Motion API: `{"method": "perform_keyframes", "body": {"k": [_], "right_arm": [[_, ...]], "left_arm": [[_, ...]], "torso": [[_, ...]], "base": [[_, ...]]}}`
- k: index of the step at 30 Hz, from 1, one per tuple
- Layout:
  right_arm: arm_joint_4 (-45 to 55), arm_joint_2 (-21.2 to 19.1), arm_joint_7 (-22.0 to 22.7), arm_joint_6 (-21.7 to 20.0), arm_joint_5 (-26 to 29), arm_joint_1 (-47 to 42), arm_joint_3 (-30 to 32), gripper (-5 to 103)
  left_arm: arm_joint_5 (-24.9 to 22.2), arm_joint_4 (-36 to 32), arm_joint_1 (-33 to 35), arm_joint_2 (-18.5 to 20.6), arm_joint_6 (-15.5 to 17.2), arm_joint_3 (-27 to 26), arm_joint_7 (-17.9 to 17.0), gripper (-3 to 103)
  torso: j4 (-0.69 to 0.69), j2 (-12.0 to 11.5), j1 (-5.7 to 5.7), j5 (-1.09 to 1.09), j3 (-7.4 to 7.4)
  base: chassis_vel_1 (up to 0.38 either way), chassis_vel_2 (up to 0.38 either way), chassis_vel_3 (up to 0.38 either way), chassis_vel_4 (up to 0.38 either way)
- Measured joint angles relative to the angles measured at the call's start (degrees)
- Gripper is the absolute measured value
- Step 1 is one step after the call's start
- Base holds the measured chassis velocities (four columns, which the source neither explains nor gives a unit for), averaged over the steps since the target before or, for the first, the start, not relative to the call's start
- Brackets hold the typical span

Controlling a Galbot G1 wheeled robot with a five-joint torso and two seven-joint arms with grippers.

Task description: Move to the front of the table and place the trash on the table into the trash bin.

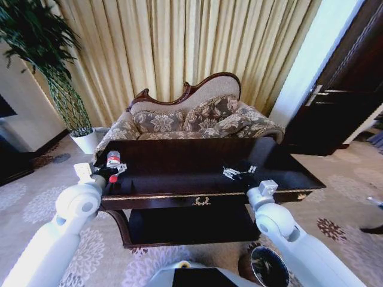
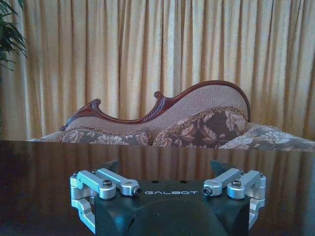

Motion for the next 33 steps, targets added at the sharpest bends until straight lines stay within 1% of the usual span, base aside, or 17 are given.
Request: {"method": "perform_keyframes", "body": {"k": [12, 18, 23, 27, 33], "right_arm": [[0.1, -0.5, -0.2, 0.1, -0.1, -0.1, 0.7, 100], [0.4, -0.4, -0.1, 0.4, -0.3, -0.6, 1.1, 100], [0.4, -0.9, 0.1, 0.5, -0.1, -0.5, 1.8, 100], [0.5, -1.0, 0.2, 0.7, 0.0, -0.6, 1.9, 100], [0.5, -1.4, 0.3, 1.3, -0.1, -0.8, 2.0, 100]], "left_arm": [[-0.9, 1.0, 0.0, -0.1, -0.1, 0.0, -0.4, 100], [-2.3, 0.7, 0.8, -0.3, -0.1, -1.2, -1.3, 100], [-2.4, 0.9, 1.2, -0.3, -0.1, -2.2, -1.3, 100], [-2.4, 1.6, 1.2, -0.2, -0.2, -2.8, -1.2, 100], [-2.2, 3.4, 0.5, -0.2, -0.2, -3.5, 0.1, 100]], "torso": [[0.00, 0.0, 0.00, 0.00, 0.00], [0.00, 0.0, 0.00, -0.01, 0.00], [0.00, 0.0, 0.00, 0.00, 0.00], [0.01, 0.0, 0.00, -0.01, 0.00], [0.00, 0.0, 0.00, -0.01, 0.00]], "base": [[0.000, 0.000, 0.000, 0.000], [0.000, 0.000, 0.000, 0.000], [0.000, 0.000, 0.000, 0.000], [0.000, 0.000, 0.000, 0.000], [0.000, 0.000, 0.000, 0.000]]}}
